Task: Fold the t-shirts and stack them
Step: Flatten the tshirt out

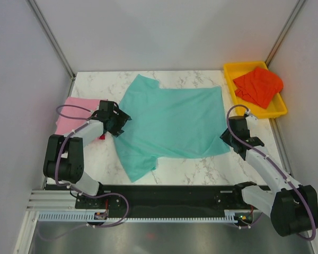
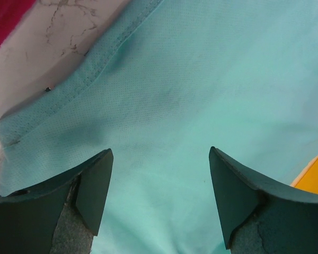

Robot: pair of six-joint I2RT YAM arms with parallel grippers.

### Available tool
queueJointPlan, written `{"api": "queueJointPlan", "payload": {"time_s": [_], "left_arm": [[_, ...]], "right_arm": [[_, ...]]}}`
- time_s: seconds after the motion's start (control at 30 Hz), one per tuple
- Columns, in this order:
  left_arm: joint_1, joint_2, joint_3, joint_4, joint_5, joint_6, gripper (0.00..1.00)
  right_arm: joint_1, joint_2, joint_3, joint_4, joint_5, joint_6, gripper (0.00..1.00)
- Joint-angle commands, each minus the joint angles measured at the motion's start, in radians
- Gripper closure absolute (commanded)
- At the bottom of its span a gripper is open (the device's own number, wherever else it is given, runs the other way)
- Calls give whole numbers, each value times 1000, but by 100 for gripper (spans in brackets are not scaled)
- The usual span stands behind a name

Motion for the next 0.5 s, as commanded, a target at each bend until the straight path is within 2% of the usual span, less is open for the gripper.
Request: {"api": "queueJointPlan", "payload": {"time_s": [0.0,0.17,0.33,0.47], "left_arm": [[1,16,41,15,-18,36,20],[2,30,41,13,-20,35,20],[4,47,47,6,-9,35,20],[9,59,50,3,-9,29,20]], "right_arm": [[-1,-58,-79,-45,80,50,59],[-1,-51,-114,-53,91,35,62],[-3,-13,-130,-39,94,29,59],[-3,20,-125,-32,72,55,48]]}}
